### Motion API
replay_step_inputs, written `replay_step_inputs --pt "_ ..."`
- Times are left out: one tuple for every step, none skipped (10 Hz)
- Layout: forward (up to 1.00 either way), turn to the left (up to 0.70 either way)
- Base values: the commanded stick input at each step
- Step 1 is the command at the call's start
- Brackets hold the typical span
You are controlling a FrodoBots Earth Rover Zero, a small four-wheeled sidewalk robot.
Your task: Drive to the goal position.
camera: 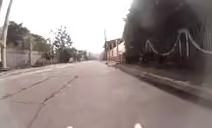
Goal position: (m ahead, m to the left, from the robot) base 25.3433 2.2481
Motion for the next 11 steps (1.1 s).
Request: replay_step_inputs --pt "1.00 0.00" --pt "1.00 0.00" --pt "1.00 0.00" --pt "1.00 0.00" --pt "1.00 0.00" --pt "1.00 0.00" --pt "1.00 0.00" --pt "1.00 0.00" --pt "1.00 0.00" --pt "1.00 0.00" --pt "1.00 0.00"
